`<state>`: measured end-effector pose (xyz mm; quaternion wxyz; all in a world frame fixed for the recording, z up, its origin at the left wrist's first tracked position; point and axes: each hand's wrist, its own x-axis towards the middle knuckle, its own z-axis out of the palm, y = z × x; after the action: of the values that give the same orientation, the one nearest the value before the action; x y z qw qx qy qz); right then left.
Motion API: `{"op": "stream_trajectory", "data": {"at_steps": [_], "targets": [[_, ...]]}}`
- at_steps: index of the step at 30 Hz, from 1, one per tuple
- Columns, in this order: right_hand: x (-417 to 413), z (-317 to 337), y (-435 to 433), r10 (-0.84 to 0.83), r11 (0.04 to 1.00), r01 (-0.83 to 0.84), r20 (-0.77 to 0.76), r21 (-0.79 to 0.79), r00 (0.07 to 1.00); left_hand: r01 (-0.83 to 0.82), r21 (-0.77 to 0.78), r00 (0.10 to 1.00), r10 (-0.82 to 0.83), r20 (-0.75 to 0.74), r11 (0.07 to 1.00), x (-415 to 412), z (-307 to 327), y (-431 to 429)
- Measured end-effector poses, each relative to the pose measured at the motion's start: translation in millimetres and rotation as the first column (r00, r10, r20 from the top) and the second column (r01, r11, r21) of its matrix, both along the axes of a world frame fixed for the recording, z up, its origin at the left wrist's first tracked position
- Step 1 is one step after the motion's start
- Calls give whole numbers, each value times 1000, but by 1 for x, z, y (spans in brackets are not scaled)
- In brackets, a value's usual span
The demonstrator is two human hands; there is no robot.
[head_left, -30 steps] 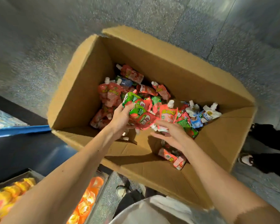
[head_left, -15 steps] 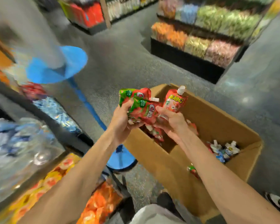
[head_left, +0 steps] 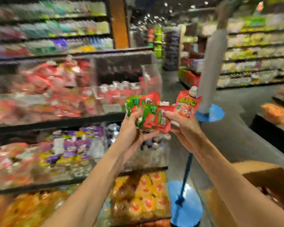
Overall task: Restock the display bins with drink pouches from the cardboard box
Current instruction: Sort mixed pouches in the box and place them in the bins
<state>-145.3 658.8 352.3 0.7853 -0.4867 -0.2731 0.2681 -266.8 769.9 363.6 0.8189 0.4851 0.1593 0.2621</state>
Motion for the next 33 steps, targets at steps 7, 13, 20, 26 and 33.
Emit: {"op": "stream_trajectory", "data": {"at_steps": [7,13,20,26,33], "targets": [[-42,23,83,145,989,-145,106,-14,984,-247,-56,968,249,22,967,-55,26,46],[-50,16,121,218,975,-220,183,-11,959,-350,-130,933,358,35,928,-60,25,75],[-28,19,144,388,918,-354,213,-181,897,-436,-149,898,441,-3,887,-41,33,99],[-20,29,172,355,934,-342,147,-105,923,-349,-192,935,355,-4,917,-45,42,121],[-22,61,199,287,958,-286,121,-30,950,-240,-142,969,245,15,960,-50,55,165]]}}
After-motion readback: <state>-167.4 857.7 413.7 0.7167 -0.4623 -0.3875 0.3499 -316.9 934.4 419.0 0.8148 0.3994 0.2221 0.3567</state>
